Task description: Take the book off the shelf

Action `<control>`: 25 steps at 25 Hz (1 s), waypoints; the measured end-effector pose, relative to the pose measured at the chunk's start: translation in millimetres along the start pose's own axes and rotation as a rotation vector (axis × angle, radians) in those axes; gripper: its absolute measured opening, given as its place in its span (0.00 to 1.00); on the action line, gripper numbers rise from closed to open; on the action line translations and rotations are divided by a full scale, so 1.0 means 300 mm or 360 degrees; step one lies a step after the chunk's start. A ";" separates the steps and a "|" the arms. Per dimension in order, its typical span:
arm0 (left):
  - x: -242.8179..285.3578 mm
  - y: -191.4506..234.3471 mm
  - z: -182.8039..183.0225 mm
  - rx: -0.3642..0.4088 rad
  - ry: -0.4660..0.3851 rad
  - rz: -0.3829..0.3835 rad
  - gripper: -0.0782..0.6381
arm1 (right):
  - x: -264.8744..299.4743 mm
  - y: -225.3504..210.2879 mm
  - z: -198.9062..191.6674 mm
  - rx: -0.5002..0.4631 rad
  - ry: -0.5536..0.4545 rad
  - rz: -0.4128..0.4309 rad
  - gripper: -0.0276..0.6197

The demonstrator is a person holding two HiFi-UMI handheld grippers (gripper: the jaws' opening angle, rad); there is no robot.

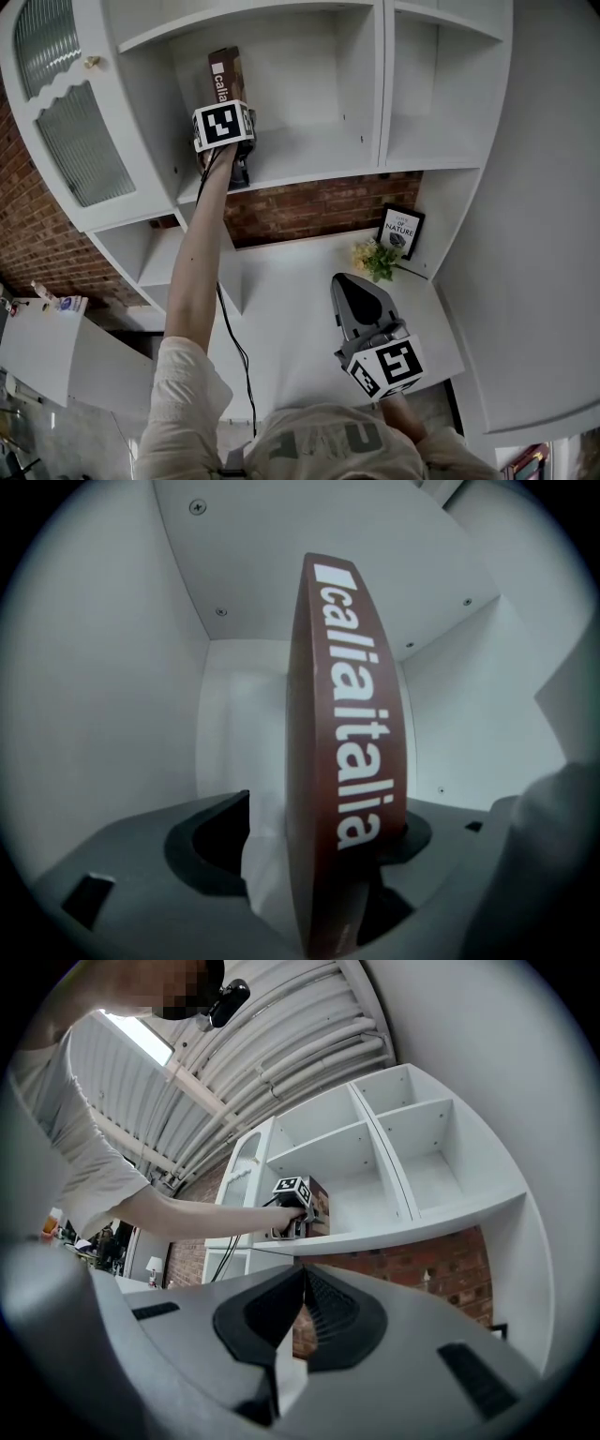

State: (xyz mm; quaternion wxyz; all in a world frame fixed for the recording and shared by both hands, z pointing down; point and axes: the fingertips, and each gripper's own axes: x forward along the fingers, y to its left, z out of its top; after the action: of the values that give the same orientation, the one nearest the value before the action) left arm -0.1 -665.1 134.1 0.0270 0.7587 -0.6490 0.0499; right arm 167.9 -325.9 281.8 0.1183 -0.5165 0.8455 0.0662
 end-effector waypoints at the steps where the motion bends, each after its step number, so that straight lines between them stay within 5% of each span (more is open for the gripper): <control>1: 0.005 -0.001 -0.002 -0.0007 0.0008 -0.0008 0.61 | 0.004 0.001 -0.001 0.0004 0.0001 -0.0003 0.07; 5: 0.010 -0.013 0.001 -0.0018 0.0003 -0.0045 0.58 | 0.022 0.031 -0.005 0.0005 0.0009 0.0026 0.07; 8: 0.008 -0.022 -0.001 0.0001 0.0015 -0.0042 0.34 | 0.027 0.056 -0.008 0.0003 0.0012 0.0061 0.07; 25: -0.011 -0.016 0.002 -0.0024 0.0002 0.0014 0.33 | 0.021 0.058 -0.005 -0.0028 0.0039 0.0057 0.07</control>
State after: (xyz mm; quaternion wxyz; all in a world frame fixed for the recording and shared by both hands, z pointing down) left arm 4.3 -661.0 133.4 0.0330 0.7556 -0.6526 0.0457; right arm 149.6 -323.6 281.3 0.1021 -0.5030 0.8554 0.0693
